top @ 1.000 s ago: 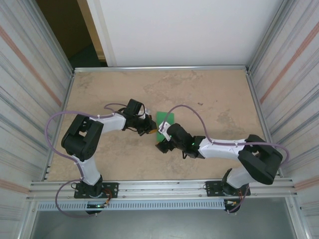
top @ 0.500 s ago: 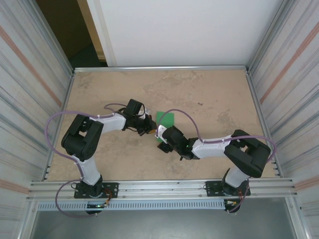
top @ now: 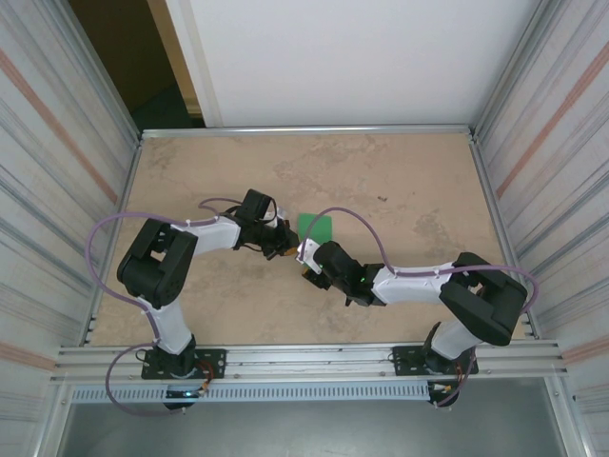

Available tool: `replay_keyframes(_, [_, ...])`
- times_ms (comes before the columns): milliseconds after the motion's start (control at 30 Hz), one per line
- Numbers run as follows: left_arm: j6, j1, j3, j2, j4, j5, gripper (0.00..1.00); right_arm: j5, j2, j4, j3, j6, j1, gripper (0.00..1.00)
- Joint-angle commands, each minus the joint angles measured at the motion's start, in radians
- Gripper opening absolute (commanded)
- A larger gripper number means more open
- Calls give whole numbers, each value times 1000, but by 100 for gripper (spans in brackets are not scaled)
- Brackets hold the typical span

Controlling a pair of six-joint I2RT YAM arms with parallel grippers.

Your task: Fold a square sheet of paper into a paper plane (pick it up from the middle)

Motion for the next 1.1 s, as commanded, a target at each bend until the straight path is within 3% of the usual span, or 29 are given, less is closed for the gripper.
replay_keyframes(0, [-8,4,-2,-31,-6,15,0,-51,-13,-8,1,-1,-10,48])
replay_keyframes(267, [-8,5,-7,-34,-5,17,0,-88,-15,-12,6,13,-31,30])
replay_keyframes(533, [-11,4,-7,-34,-6,18,0,-123,-8,-26,20,11,-34,30])
replay_keyframes(733, [-13,4,-8,-38,-10,17,1,-136,-2,-35,30,8,-35,20])
replay_keyframes(867, [-7,7,-5,-51,-31,-1,6,-163,-4,-51,32,13,-40,9])
replay_keyframes(1067, [60,63,2,-122,-125,-66,28,-245,-19,-59,16,65,-63,0])
